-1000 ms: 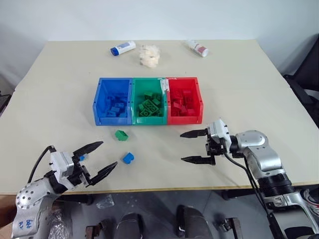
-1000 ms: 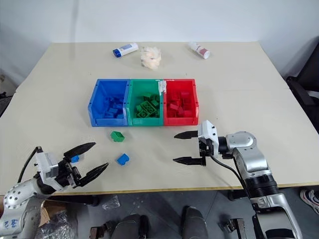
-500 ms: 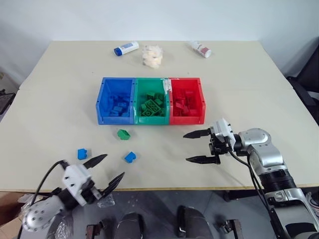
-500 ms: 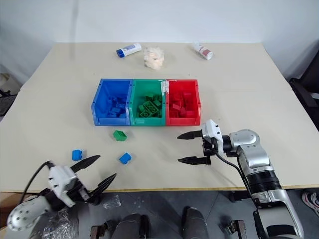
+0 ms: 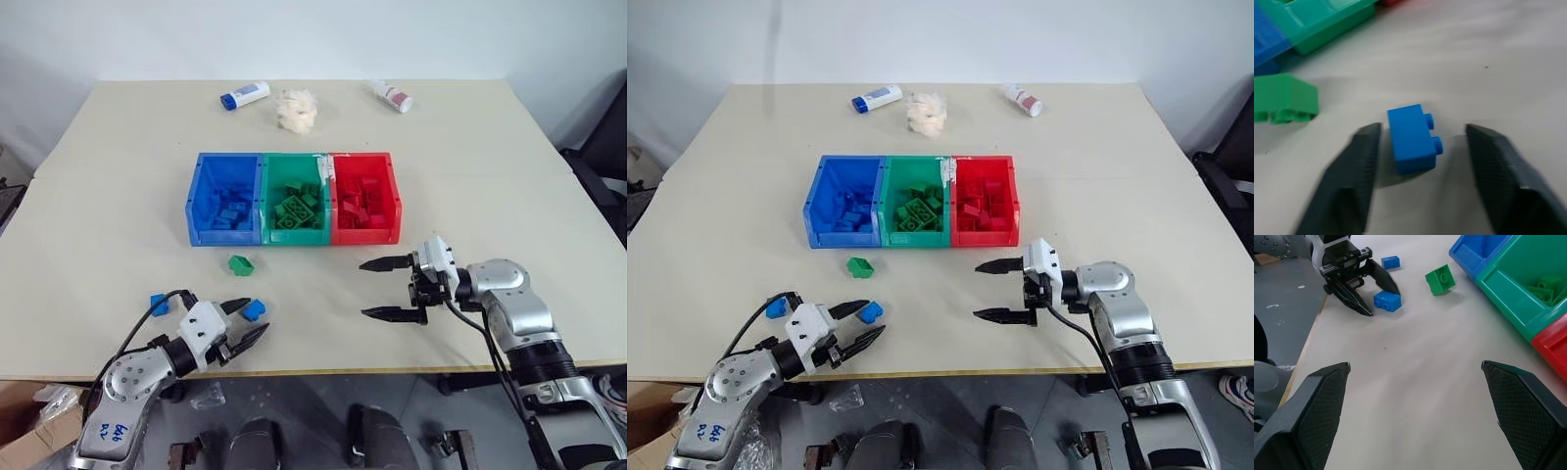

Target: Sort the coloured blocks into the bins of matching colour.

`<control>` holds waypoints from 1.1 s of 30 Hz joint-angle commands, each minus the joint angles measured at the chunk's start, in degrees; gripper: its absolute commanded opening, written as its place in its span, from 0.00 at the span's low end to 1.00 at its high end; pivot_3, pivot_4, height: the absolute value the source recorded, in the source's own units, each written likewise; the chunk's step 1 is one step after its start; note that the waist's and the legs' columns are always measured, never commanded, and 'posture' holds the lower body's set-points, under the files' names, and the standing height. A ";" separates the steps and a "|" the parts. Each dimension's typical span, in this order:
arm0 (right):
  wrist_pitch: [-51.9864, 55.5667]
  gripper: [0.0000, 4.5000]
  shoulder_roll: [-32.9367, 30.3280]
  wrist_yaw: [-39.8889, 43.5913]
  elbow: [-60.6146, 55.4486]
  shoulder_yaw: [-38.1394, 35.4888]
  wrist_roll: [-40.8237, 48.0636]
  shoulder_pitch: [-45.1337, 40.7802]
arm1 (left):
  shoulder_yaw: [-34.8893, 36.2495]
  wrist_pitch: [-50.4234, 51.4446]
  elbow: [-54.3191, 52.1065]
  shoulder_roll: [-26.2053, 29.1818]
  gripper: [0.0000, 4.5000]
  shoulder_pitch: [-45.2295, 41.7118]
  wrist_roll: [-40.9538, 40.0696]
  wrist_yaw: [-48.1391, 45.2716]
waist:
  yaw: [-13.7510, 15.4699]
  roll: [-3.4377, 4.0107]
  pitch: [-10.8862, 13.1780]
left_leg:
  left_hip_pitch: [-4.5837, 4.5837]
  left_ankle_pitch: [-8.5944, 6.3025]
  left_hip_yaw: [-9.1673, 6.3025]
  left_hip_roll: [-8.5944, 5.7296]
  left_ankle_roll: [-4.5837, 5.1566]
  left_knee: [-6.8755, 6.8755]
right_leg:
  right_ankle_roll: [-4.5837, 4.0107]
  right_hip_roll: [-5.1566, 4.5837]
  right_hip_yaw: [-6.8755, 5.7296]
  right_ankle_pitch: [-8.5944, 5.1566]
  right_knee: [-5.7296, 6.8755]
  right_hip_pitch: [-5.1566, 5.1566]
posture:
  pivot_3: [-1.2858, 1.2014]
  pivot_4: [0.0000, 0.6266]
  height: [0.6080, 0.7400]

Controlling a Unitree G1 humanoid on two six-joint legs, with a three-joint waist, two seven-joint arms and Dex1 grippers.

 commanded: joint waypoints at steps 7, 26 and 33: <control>-0.49 1.00 -0.75 -1.03 -2.58 -3.02 1.31 1.67 | 0.93 4.40 -0.23 0.28 0.21 -5.01 -1.90 0.47 | 0.23 0.00 0.00 | -0.01 0.00 -0.02 0.00 0.00 0.07 | 0.00 0.00 0.00 0.00 0.03 0.02 | 0.52 0.24 1.00; -0.46 1.00 0.65 -2.39 -2.99 -2.93 1.38 1.07 | 9.37 5.61 15.89 -0.29 0.69 -31.01 -4.61 8.69 | -0.01 -0.02 0.01 | -0.04 0.00 -0.01 -0.04 0.00 0.06 | 0.03 0.01 -0.02 0.01 0.00 0.03 | 0.52 0.24 1.00; 0.64 1.00 0.23 -1.12 -3.42 -2.58 1.95 0.60 | 12.80 7.78 7.37 3.53 1.00 -21.64 -10.74 1.76 | -0.15 -0.02 0.01 | -0.03 0.00 0.00 -0.02 0.00 0.03 | 0.03 0.01 0.00 0.01 0.00 0.00 | 0.52 0.24 1.00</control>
